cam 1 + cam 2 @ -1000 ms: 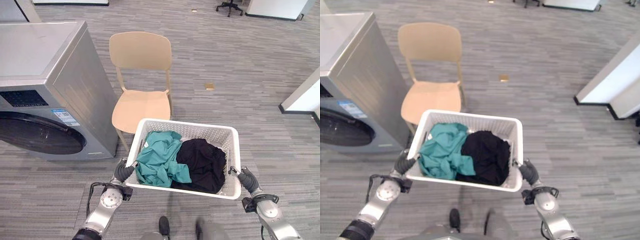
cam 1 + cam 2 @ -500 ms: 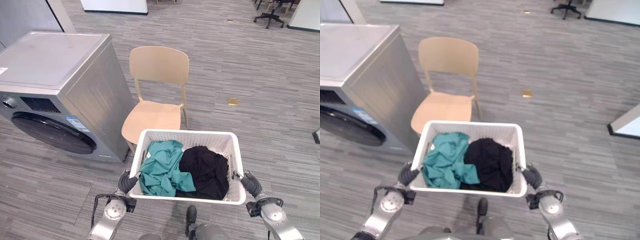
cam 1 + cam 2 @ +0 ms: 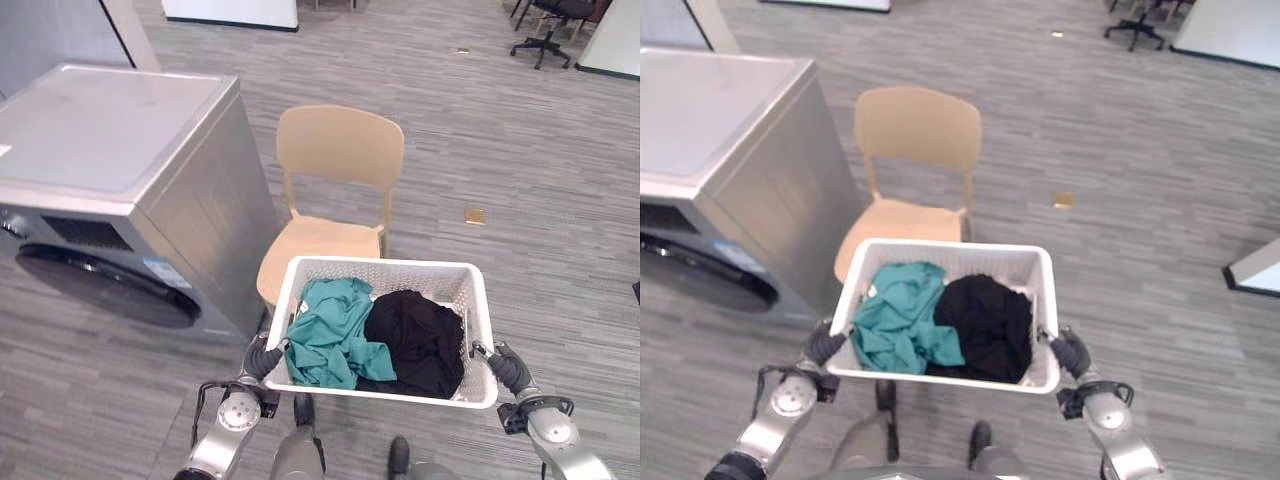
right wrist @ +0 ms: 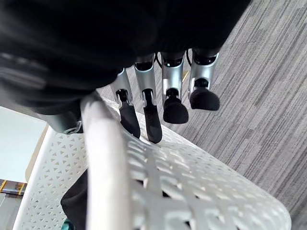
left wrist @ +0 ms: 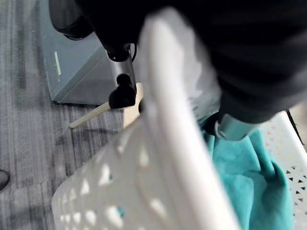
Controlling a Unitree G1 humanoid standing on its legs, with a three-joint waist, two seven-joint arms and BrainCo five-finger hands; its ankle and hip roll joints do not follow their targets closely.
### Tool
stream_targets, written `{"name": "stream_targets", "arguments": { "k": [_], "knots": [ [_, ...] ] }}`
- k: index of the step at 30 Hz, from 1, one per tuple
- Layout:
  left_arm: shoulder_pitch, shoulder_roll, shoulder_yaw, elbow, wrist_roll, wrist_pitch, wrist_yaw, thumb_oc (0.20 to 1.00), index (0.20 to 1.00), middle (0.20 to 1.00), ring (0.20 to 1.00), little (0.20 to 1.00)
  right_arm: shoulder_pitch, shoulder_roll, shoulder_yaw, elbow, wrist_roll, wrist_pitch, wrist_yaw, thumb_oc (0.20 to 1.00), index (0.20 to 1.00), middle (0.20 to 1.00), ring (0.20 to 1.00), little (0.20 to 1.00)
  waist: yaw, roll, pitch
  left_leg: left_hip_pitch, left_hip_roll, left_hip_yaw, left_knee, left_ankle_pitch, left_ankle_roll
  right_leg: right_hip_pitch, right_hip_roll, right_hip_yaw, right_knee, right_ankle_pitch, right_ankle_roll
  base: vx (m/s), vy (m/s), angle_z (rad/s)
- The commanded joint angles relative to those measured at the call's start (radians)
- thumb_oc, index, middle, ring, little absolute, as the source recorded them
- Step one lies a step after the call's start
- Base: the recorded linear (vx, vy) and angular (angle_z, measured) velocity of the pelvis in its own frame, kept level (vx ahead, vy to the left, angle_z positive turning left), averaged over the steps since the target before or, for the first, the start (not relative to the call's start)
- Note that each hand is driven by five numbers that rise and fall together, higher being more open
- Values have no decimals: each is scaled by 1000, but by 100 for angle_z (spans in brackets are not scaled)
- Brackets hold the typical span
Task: Grab the laundry basket,head to the washer,open it,put in the laundry and shut it.
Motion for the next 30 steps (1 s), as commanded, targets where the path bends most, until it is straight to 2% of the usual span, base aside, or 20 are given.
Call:
{"name": "stream_targets", "arguments": {
  "k": [1, 3, 5, 6, 9, 12, 14, 17, 19, 20, 23, 25, 27, 30],
  "knots": [
    [-55, 16, -25, -159, -8, -120, -45, 200, 200, 200, 200, 200, -152, 118, 37, -109, 108, -147, 50, 200, 200, 200, 200, 200, 38, -77, -39, 16, -48, 34, 42, -78, 10, 1, -69, 102, 165, -133, 75, 96, 131, -40],
    [-57, 24, -20, -159, -9, -121, -41, 200, 200, 200, 200, 200, -164, 121, 46, -108, 103, -149, 50, 200, 200, 200, 200, 200, 42, -78, -37, 22, -49, 50, 42, -88, 19, -26, -71, 110, 199, -126, 81, 74, 118, -25],
    [-61, 36, -8, -157, -11, -120, -35, 200, 200, 200, 200, 200, -182, 128, 62, -106, 90, -148, 51, 200, 200, 200, 200, 200, 45, -77, -29, 50, -53, 76, 28, -104, 36, -109, -64, 119, 275, -98, 84, 120, 158, -22],
    [-56, 45, 1, -159, -14, -121, -31, 200, 200, 200, 200, 200, -191, 123, 65, -108, 82, -143, 52, 200, 200, 200, 200, 200, 38, -76, -24, 82, -59, 96, 11, -114, 44, -156, -41, 100, 269, -88, 75, 106, 121, -56],
    [-51, 50, 15, -157, -26, -119, -29, 200, 200, 200, 200, 200, -209, 113, 71, -96, 74, -138, 49, 200, 200, 200, 200, 200, 35, -74, -16, 128, -67, 124, -17, -124, 48, -196, -17, 7, 231, -80, 61, 99, 37, -38],
    [-56, 52, 15, -149, -22, -118, -32, 200, 200, 200, 200, 200, -211, 106, 69, -90, 61, -137, 46, 200, 200, 200, 200, 200, 23, -74, -6, 153, -75, 118, -29, -128, 48, -222, 12, 6, 228, -81, 54, 75, -28, -16],
    [-57, 50, 12, -144, -6, -123, -42, 200, 200, 200, 200, 200, -206, 97, 67, -88, 58, -140, 48, 200, 200, 200, 200, 200, 17, -80, -5, 171, -87, 109, -28, -134, 47, -180, 26, 29, 184, -82, 43, 111, -95, 31],
    [-61, 39, 13, -134, -1, -121, -43, 200, 200, 200, 200, 200, -203, 95, 66, -76, 61, -140, 49, 200, 200, 200, 200, 200, 18, -83, -9, 175, -89, 102, -22, -137, 37, -151, 39, 53, 143, -78, 31, 80, -142, 32],
    [-116, 3, -17, -68, -5, -114, -22, 200, 200, 200, 200, 200, -223, 80, 101, -25, 86, -132, 41, 200, 200, 200, 200, 200, 23, -89, 6, 100, -54, 65, 119, -131, -3, -97, 44, 32, 82, -79, -3, 25, -229, 48],
    [-134, -8, -25, -46, -10, -114, -11, 200, 200, 200, 200, 200, -240, 80, 117, -6, 89, -127, 38, 200, 200, 200, 200, 200, 25, -85, 14, 77, -50, 35, 143, -137, -8, -94, 46, 29, 83, -86, -10, -28, -87, 73],
    [-150, -18, -32, -31, -14, -112, -2, 200, 200, 200, 200, 200, -256, 81, 129, 13, 91, -123, 34, 200, 200, 200, 200, 200, 25, -83, 12, 64, -52, 6, 136, -135, -9, -94, 47, 25, 73, -85, -11, 22, 3, 15],
    [-180, -41, -49, 18, -27, -108, 24, 200, 200, 200, 200, 200, -280, 91, 148, 62, 90, -115, 19, 200, 200, 200, 200, 200, 18, -73, -8, 79, -24, -7, 63, -99, -22, -77, 43, 17, 50, -90, -2, 114, 79, 3],
    [-213, -50, -58, 55, -36, -106, 52, 200, 200, 200, 200, 200, -304, 95, 159, 96, 88, -115, -2, 200, 200, 200, 200, 200, 19, -70, -1, 60, -4, -3, 46, -76, -31, -85, 35, 16, 59, -98, 2, 61, 119, 17],
    [-244, -64, -68, 76, -50, -112, 77, 200, 200, 200, 200, 200, -355, 105, 178, 160, 65, -95, -27, 200, 200, 200, 200, 200, 12, -38, 10, 77, 2, 11, 12, -84, -31, -120, 23, 38, 123, -131, 3, 47, 235, -26]
  ]
}}
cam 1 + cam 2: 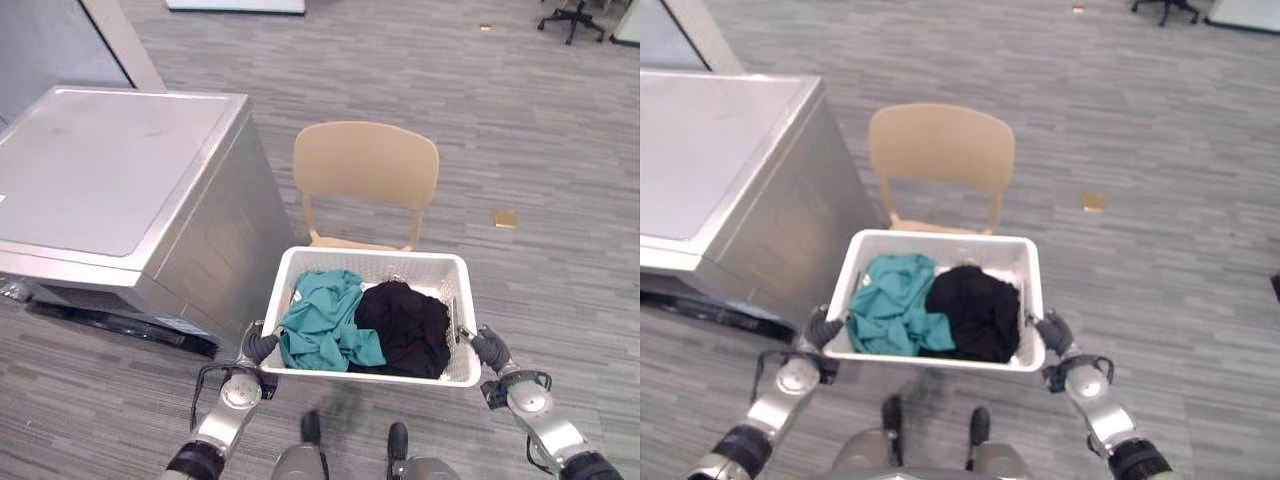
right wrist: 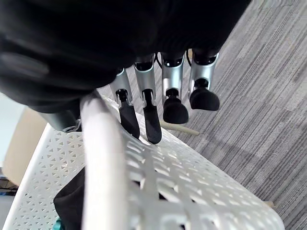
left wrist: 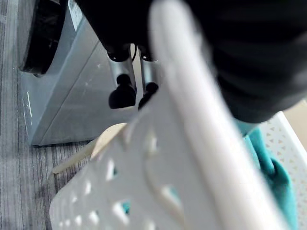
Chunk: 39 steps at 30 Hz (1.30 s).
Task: Grab the laundry basket,head to the washer,open it,put in the laundry and shut it.
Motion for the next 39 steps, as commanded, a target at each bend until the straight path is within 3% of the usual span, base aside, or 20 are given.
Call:
{"name": "stream_targets", "arguments": {
  "k": [1, 4, 9, 10, 11, 18, 19, 20, 21, 22, 29, 33, 34, 39],
  "knots": [
    [-126, -69, -61, -66, -39, -116, 11, 200, 200, 200, 200, 200, -113, 72, 56, -69, 60, -92, -13, 200, 200, 200, 200, 200, -5, 19, -20, -42, -5, -3, 110, -49, -31, -63, -23, 7, 187, -216, 66, -51, 139, -20],
    [-191, -66, -75, -35, -48, -116, 35, 200, 200, 200, 200, 200, -186, 97, 81, -12, 69, -83, -37, 200, 200, 200, 200, 200, 2, 15, 24, -110, -11, 20, 175, -80, -14, -178, -43, 38, 286, -212, 67, -159, 156, -39],
    [-393, -71, -113, 97, -69, -120, 102, 200, 200, 200, 200, 200, -374, 143, 142, 115, 97, -84, -94, 200, 200, 200, 200, 200, 11, -7, 75, -227, -32, 37, 211, -87, 4, -317, -59, 70, 319, -172, 83, -145, 78, -9],
    [-395, -71, -113, 98, -69, -121, 102, 200, 200, 200, 200, 200, -375, 144, 142, 116, 97, -84, -94, 200, 200, 200, 200, 200, 11, -7, 75, -228, -32, 37, 212, -87, 5, -317, -59, 70, 320, -172, 83, -16, 69, 0],
    [-540, -69, -144, 208, -87, -124, 131, 200, 200, 200, 200, 200, -504, 172, 175, 236, 123, -85, -122, 200, 200, 200, 200, 200, 13, -9, 104, -264, -41, 33, 228, -108, 2, -354, -67, 86, 330, -182, 98, 18, 48, -7],
    [-698, -61, -201, 340, -81, -124, 156, 200, 200, 200, 200, 200, -669, 225, 231, 377, 137, -93, -155, 200, 200, 200, 200, 200, 16, -4, 156, -321, -37, 32, 276, -118, 12, -409, -71, 100, 350, -170, 103, -35, 39, -5],
    [-721, -67, -205, 359, -86, -125, 162, 260, 260, 260, 260, 260, -689, 230, 234, 398, 145, -94, -161, 225, 225, 225, 225, 225, 15, -4, 160, -326, -38, 31, 277, -117, 13, -415, -70, 102, 350, -168, 104, -22, 13, -4],
    [-739, -72, -208, 378, -95, -126, 167, 388, 388, 388, 388, 388, -703, 236, 238, 409, 149, -94, -168, 379, 379, 379, 379, 379, 13, -4, 162, -329, -40, 30, 276, -115, 13, -419, -70, 103, 349, -164, 105, -10, 10, -3],
    [-758, -76, -210, 397, -106, -126, 166, 890, 890, 890, 890, 890, -718, 241, 243, 422, 153, -97, -170, 686, 686, 686, 686, 686, 12, -4, 165, -328, -41, 29, 273, -113, 12, -421, -69, 103, 348, -162, 105, -6, 6, -5],
    [-775, -76, -211, 411, -119, -129, 162, 1000, 1000, 1000, 1000, 1000, -729, 244, 244, 435, 153, -98, -173, 1000, 1000, 1000, 1000, 1000, 10, -4, 168, -329, -42, 29, 272, -111, 11, -421, -70, 103, 345, -158, 106, -8, 3, -5],
    [-624, -54, -187, 253, -95, -148, 141, 1000, 1000, 1000, 1000, 1000, -600, 218, 236, 327, 114, -102, -147, 1000, 1000, 1000, 1000, 1000, -1, 0, 143, -252, -48, 43, 209, -105, 7, -368, -64, 109, 290, -136, 108, 30, 6, -5],
    [-449, -19, -107, 119, -90, -156, 117, 1000, 1000, 1000, 1000, 1000, -441, 141, 156, 180, 97, -117, -113, 1000, 1000, 1000, 1000, 1000, -3, -1, 110, -206, -50, 52, 165, -71, 8, -328, -57, 104, 252, -109, 103, 18, -53, -10],
    [-327, -1, -45, 72, -91, -153, 89, 1000, 1000, 1000, 1000, 1000, -329, 100, 86, 108, 85, -126, -85, 1000, 1000, 1000, 1000, 1000, -2, -5, 89, -168, -45, 50, 148, -65, 4, -286, -50, 95, 234, -112, 101, 51, -66, -9],
    [-186, 26, 17, 36, -67, -152, 32, 1000, 1000, 1000, 1000, 1000, -202, 47, 15, 47, 59, -131, -27, 1000, 1000, 1000, 1000, 1000, -3, -7, 58, -101, -33, 43, 113, -50, -2, -220, -44, 84, 213, -122, 102, 64, -81, 2]
  ]
}}
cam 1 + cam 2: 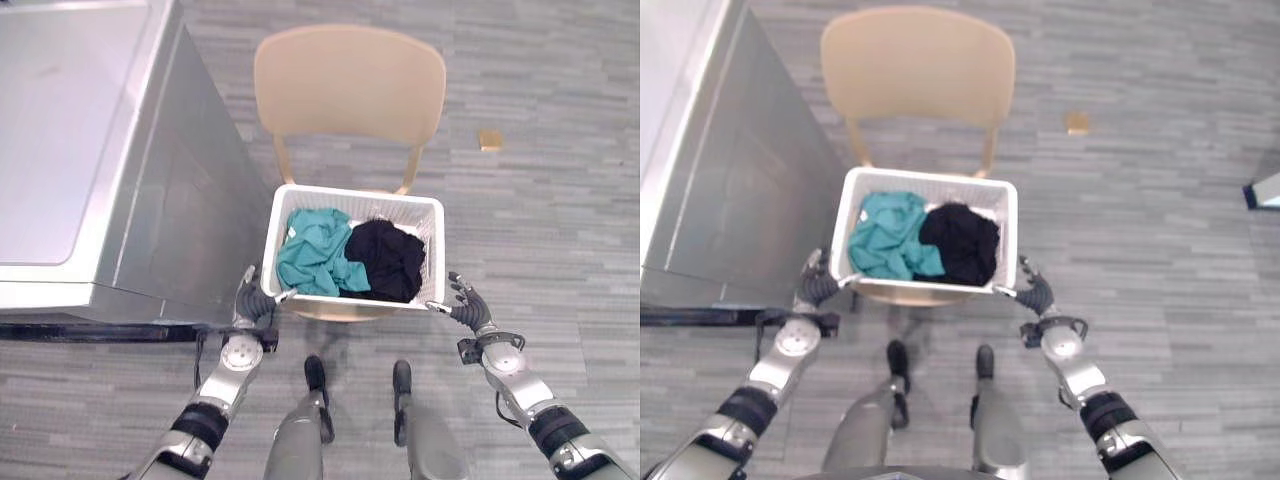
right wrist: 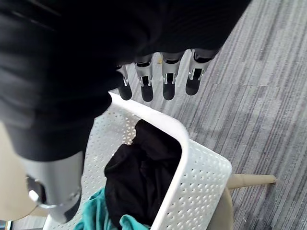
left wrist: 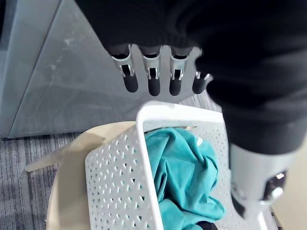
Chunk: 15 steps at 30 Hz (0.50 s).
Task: Grab the laundry basket,head to the washer,open it,put in the laundry and shut it.
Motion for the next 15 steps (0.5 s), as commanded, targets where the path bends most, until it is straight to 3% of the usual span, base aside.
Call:
{"name": "stream_targets", "arguments": {
  "k": [1, 7, 12, 15],
  "knots": [
    [-16, 5, 19, 9, 61, -45, -60, 1000, 1000, 1000, 1000, 1000, 19, -30, -27, -52, -60, -63, 67, 1000, 1000, 1000, 1000, 1000, 13, -2, -42, 24, 25, -41, 70, -95, -46, 29, 15, -23, 26, -94, -3, 44, -107, 6],
    [132, -7, 42, 78, 111, -29, -140, 1000, 1000, 1000, 1000, 1000, 164, -33, -39, 1, -98, -55, 155, 1000, 1000, 1000, 1000, 1000, 17, 5, -97, 104, 32, -56, -1, -56, -57, 115, 26, -59, -21, -101, -3, 11, -78, 22],
    [144, -61, 44, 297, 118, -8, -154, 1000, 1000, 1000, 1000, 1000, 208, 18, -36, 149, -92, -52, 147, 1000, 1000, 1000, 1000, 1000, 15, 20, -112, 95, 56, -70, -27, -4, -94, 157, 48, -107, -49, -129, -21, -47, -91, 22],
    [138, -80, 44, 341, 104, -11, -152, 1000, 1000, 1000, 1000, 1000, 221, 25, -35, 167, -84, -52, 146, 1000, 1000, 1000, 1000, 1000, 5, 25, -112, 70, 64, -79, -7, 1, -106, 166, 54, -130, -56, -142, -32, -55, -60, 58]
  ]
}}
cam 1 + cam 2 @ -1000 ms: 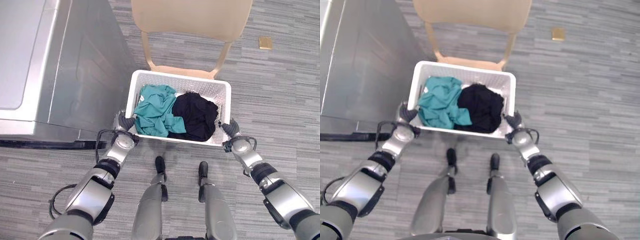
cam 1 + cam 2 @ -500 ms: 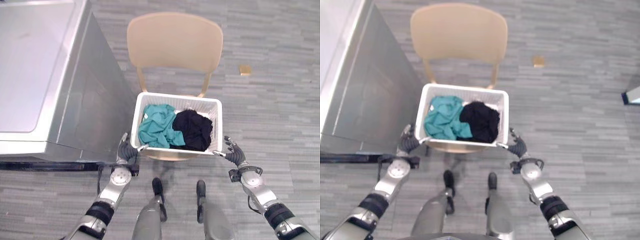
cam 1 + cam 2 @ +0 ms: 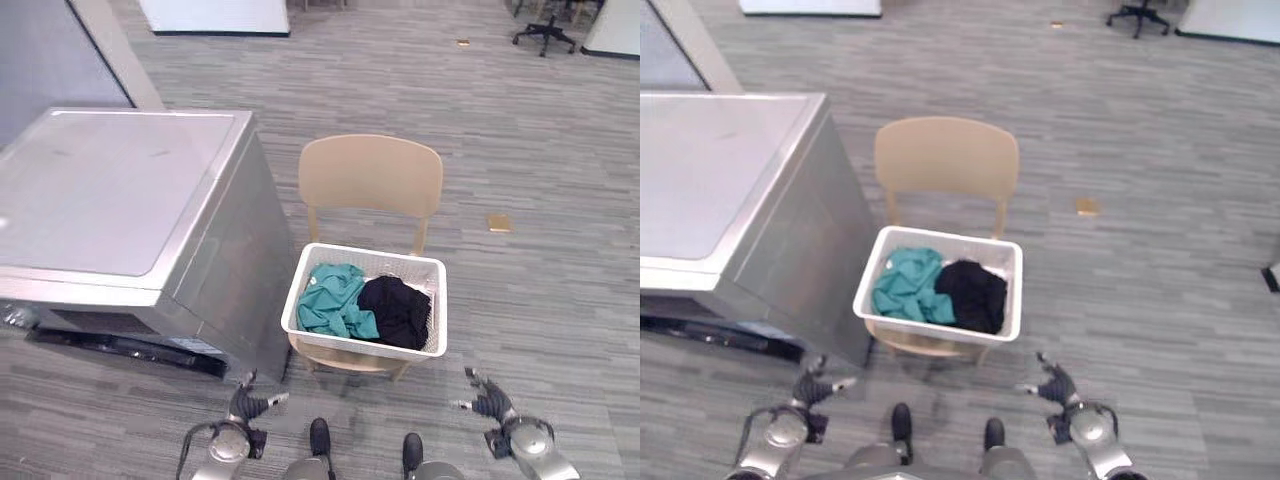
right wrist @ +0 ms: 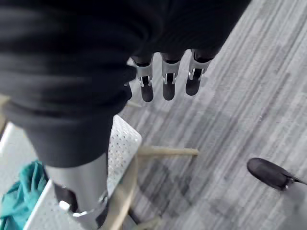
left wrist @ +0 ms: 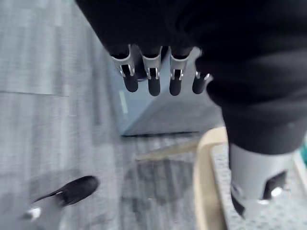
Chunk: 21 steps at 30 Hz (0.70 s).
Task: Grab the laundry basket,head to the washer,open it,put in the laundry and shut it.
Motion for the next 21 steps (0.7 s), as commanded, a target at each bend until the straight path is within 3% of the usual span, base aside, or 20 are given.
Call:
{"name": "stream_targets", "arguments": {
  "k": [1, 6, 10, 11, 14, 15, 17, 18, 20, 21],
  "knots": [
    [-87, 31, 16, -14, -5, -30, 11, 1000, 1000, 1000, 1000, 1000, -58, -6, 0, -66, 16, -39, -21, 1000, 1000, 1000, 1000, 1000, 7, -55, 41, -77, 29, 54, 157, -51, -46, -35, -12, -5, 75, -139, -8, -32, -20, 59],
    [-90, 17, 42, 8, -31, -39, 34, 1000, 1000, 1000, 1000, 1000, -69, 0, 22, -30, 17, -28, -24, 1000, 1000, 1000, 1000, 1000, 5, -61, 45, -102, 57, 113, 236, -78, -45, -26, -40, -40, 52, -128, -9, -56, 46, 54],
    [-90, 17, 42, 8, -31, -39, 34, 1000, 1000, 1000, 1000, 1000, -69, 0, 22, -30, 17, -28, -24, 1000, 1000, 1000, 1000, 1000, 5, -61, 44, -102, 57, 112, 236, -78, -44, -27, -40, -40, 52, -128, -9, 26, 104, 25],
    [-66, 16, 61, 28, -45, -49, 51, 1000, 1000, 1000, 1000, 1000, -77, 11, 34, -20, 11, -25, -16, 1000, 1000, 1000, 1000, 1000, 12, -70, 36, -56, 115, 92, 239, -102, -49, -3, -101, -69, 56, -114, 21, 170, 474, 7],
    [-81, 10, 48, 25, -45, -46, 56, 1000, 1000, 1000, 1000, 1000, -73, 18, 23, -9, 20, -13, -22, 1000, 1000, 1000, 1000, 1000, 3, -59, 14, -45, 149, 186, 171, -77, -54, -3, -138, -113, 51, -105, 43, 180, 669, 83],
    [-130, 43, 1, 15, 1, -43, 48, 1000, 1000, 1000, 1000, 1000, -111, 86, 45, 4, 38, -3, -21, 1000, 1000, 1000, 1000, 1000, 20, -97, 22, -107, 44, 145, 240, -181, 8, -49, -250, -95, 137, -53, 75, 291, 1030, 140],
    [-132, 54, 1, 8, 6, -39, 44, 1000, 1000, 1000, 1000, 1000, -119, 97, 64, -17, 37, -5, -17, 1000, 1000, 1000, 1000, 1000, 8, -97, 33, -82, 11, 136, 216, -188, 31, -118, -190, 7, 222, -61, 57, 201, 588, 77],
    [-132, 54, 1, 8, 6, -39, 44, 1000, 1000, 1000, 1000, 1000, -119, 97, 64, -17, 37, -5, -17, 1000, 1000, 1000, 1000, 1000, 9, -97, 33, -82, 11, 138, 216, -188, 31, -120, -190, 8, 225, -62, 57, 87, 222, 38],
    [-126, 54, 7, 13, 15, -41, 44, 1000, 1000, 1000, 1000, 1000, -152, 93, 99, -55, 24, -8, -20, 1000, 1000, 1000, 1000, 1000, 3, -84, 45, -34, -26, 137, 175, -195, 55, -178, -102, 66, 249, -92, 41, 129, 228, 16],
    [-126, 54, 7, 13, 15, -41, 44, 1000, 1000, 1000, 1000, 1000, -152, 93, 99, -55, 24, -8, -20, 1000, 1000, 1000, 1000, 1000, 3, -85, 46, -33, -26, 137, 174, -195, 55, -178, -102, 67, 249, -93, 41, 123, 146, 26]
  ]
}}
